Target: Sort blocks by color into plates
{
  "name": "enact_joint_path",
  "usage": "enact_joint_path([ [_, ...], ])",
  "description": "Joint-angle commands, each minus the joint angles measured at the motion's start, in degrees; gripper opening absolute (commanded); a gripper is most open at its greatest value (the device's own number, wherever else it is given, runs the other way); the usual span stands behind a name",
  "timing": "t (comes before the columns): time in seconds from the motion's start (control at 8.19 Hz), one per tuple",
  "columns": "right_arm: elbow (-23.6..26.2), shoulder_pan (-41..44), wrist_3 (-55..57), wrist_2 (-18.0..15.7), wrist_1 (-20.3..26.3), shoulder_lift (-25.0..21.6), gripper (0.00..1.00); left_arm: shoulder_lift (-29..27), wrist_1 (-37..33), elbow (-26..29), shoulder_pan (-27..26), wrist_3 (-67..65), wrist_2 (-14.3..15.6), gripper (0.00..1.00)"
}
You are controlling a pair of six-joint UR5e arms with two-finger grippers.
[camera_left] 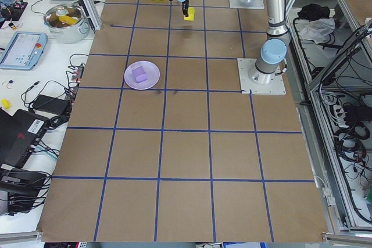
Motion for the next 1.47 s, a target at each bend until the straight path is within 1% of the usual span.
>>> enact_joint_path([
  [0.0, -0.08, 0.0, 0.04, 0.12, -0.09, 0.03, 1.0, -3.71, 5.23, 0.24, -0.36, 0.36, 0.14, 0.18],
  [0.12, -0.09, 0.0, -0.05, 0.04, -0.52, -0.06, 1.0, -4.25, 6.49, 0.33, -0.18, 0.45, 0.23, 0.34],
  [0.24, -0.26, -0.17, -0.13, -0.05, -0.79, -0.41, 1.0, -4.25, 6.59, 0.33, -0.1, 0.36, 0.49, 0.54],
  [0.37, 0.0, -0.17, -0.05, -0.05, -0.7, -0.94, 1.0, -4.16, 6.5, 0.24, 0.17, 0.36, 0.32, 0.79],
  [0.49, 0.09, -0.17, -0.13, -1.18, -0.35, -1.2, 1.0, -4.16, 6.59, 0.24, 0.26, 0.1, -0.03, 0.95],
  [0.61, 0.0, 0.0, -0.31, -1.46, 0.0, -1.29, 1.0, -3.99, 6.59, 0.33, 0.34, -0.77, -0.3, 0.99],
  [0.98, 0.0, 0.0, -0.22, -1.55, 0.09, -1.38, 1.0, -2.42, 6.41, 0.41, 0.7, -0.61, -0.39, 1.0],
  [1.1, 0.0, 0.0, -0.22, -0.68, 0.09, -1.29, 1.0, -0.58, 6.24, 0.42, 2.0, 0.44, -0.3, 0.86],
  [1.22, 0.18, 0.0, -0.4, -1.63, 0.09, -1.21, 1.0, 1.35, 5.63, 0.24, 4.54, 6.63, -0.12, 0.86],
  [1.34, 0.18, -0.35, -0.4, -1.81, 0.26, -0.86, 1.0, 5.03, 3.71, -0.46, 8.74, 13.65, 0.05, 0.93],
])
